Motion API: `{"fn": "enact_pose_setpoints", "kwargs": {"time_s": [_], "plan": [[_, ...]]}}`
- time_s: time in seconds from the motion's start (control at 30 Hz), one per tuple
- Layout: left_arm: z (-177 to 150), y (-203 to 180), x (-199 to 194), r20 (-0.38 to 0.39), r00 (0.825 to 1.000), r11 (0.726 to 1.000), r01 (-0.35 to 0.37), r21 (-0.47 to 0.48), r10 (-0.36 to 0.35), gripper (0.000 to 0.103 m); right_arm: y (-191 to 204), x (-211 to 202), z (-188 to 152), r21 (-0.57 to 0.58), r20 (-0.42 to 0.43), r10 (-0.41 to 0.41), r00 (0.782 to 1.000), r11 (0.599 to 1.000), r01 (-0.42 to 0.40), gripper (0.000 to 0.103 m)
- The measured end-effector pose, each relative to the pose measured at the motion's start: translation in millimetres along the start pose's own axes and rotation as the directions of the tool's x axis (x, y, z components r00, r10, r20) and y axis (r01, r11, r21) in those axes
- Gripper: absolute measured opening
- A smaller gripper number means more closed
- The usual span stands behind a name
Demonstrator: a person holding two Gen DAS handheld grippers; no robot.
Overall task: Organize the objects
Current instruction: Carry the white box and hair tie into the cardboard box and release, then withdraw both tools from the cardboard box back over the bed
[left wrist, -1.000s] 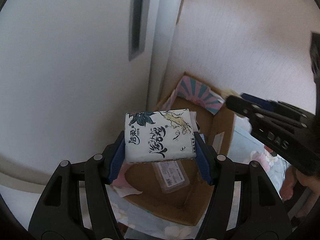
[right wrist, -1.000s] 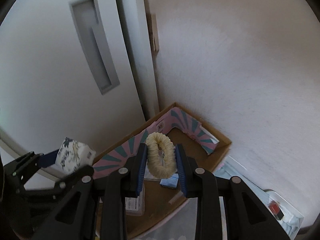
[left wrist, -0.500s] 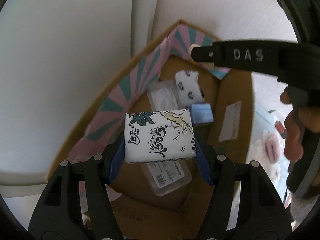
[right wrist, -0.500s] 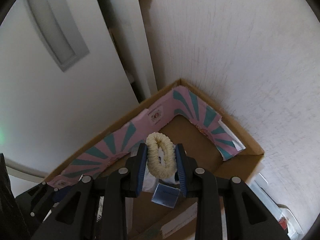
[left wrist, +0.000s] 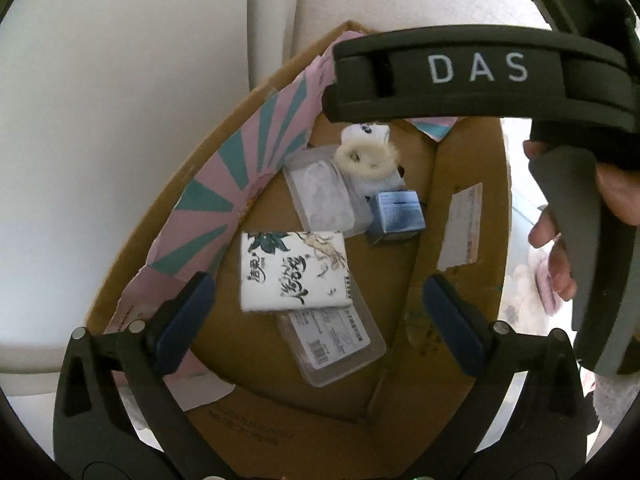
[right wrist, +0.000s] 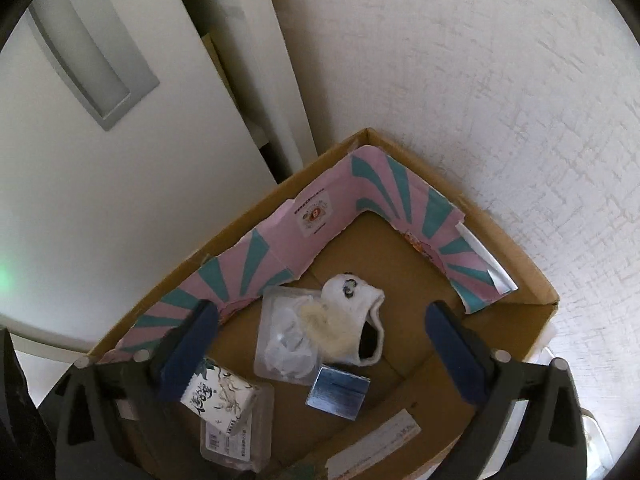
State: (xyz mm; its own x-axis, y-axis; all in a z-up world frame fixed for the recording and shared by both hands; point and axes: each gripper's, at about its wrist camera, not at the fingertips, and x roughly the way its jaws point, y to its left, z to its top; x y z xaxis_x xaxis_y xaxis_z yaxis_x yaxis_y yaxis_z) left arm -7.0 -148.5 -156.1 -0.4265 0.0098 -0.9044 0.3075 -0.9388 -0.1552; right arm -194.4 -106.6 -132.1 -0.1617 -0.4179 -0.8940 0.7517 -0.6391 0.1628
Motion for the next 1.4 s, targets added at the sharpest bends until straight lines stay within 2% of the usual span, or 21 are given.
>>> {"fn": "enact_pose_setpoints", "kwargs": {"time_s": [0.27,0.4,0.53,0.73,0.8,0.9,1.1,1.33,1.4], "plan": [[3.2,-0.1,4.8,-0.009,1.000,1.000,-0.002,-0.003,0.002,0.103,4.4,2.9,7.7,-0.028,-0.001,-0.031,1.000,0.999,0.031,0.102],[4.1,-1.7,-1.4,0.003,1.000,1.000,-0.003,0.006,0.003,0.103,5.8,-29.6,-24.9,-0.033,0.027,-0.038,0.999,0.999,0.038,0.102],[12.0,-5.8,-15.1,0.029,1.000,1.000,0.006,0.019,-0.006,0.103,11.0,-56.2,-21.2,-0.048,0.071,-0.045,0.996,0.998,0.048,0.102],[28.8,-20.0,-47.6,0.111,0.994,0.996,-0.009,0.085,-0.001,0.103,26.1,-118.5,-21.0,-0.037,0.173,-0.078,0.982,0.996,0.086,0.103],[31.8,-24.3,-77.6,0.139,0.990,0.994,-0.008,0.109,-0.007,0.103,26.5,-142.6,-28.5,-0.016,0.206,-0.083,0.975,0.996,0.088,0.103],[37.7,-32.3,-100.4,0.177,0.984,0.990,0.001,0.139,-0.026,0.103,21.4,-172.9,-34.0,0.029,0.256,-0.109,0.961,0.994,0.105,0.103],[46.7,-52.8,-142.4,0.243,0.967,0.982,0.030,0.188,-0.076,0.103,3.5,-244.1,-64.6,0.162,0.344,-0.236,0.909,0.968,0.190,0.103],[45.9,-94.4,-173.1,0.316,0.937,0.951,0.051,0.304,-0.151,0.103,-21.5,-302.1,-123.9,0.360,0.377,-0.378,0.846,0.901,0.243,0.103],[42.8,-106.5,-180.6,0.327,0.927,0.940,0.068,0.335,-0.184,0.103,-27.0,-318.0,-144.9,0.417,0.381,-0.442,0.812,0.866,0.276,0.103]]}}
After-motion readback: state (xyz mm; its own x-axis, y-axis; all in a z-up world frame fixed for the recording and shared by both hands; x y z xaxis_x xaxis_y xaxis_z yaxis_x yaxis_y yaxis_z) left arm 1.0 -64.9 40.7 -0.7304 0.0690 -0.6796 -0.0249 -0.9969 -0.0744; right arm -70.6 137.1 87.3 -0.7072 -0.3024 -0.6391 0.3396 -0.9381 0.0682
